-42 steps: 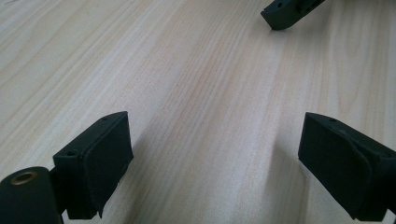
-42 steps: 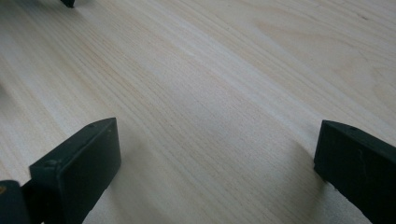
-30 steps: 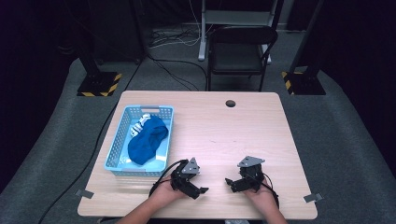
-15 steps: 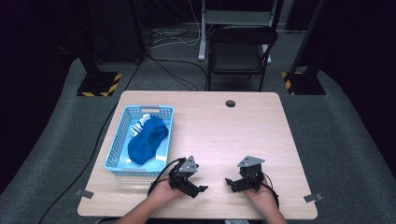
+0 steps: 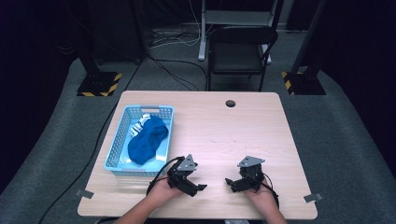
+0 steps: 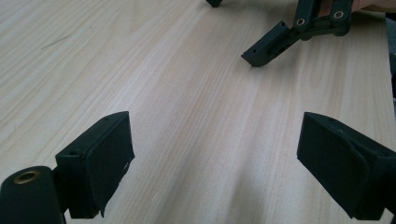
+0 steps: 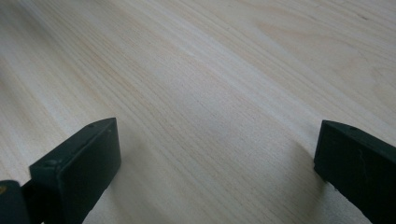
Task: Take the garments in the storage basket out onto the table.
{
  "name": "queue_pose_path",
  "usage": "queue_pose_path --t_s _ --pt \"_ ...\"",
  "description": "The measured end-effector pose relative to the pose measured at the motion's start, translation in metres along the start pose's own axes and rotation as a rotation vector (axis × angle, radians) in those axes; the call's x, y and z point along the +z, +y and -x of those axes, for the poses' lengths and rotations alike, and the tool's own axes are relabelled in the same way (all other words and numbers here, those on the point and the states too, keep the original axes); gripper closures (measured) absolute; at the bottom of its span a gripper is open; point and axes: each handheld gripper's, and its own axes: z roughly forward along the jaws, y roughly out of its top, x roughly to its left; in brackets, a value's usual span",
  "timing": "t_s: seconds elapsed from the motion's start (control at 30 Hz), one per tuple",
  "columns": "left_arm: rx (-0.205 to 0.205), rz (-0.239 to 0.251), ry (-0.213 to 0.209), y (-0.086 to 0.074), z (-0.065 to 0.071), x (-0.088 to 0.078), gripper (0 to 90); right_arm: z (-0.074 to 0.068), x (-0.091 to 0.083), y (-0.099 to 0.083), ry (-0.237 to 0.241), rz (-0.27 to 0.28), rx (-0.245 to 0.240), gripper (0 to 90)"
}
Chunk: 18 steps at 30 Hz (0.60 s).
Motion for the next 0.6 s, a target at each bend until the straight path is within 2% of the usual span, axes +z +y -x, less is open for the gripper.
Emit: queue_pose_path --t_s 0.33,0.6 --pt "0.002 0.025 0.002 0.006 0.0 -0.009 10.2 0.0 0.0 0.0 0.0 0.0 0.0 0.0" --pt "-0.015 0.035 0.017 0.007 -0.003 -0.016 10.2 0.0 0.0 0.0 0.0 0.0 0.0 0.0"
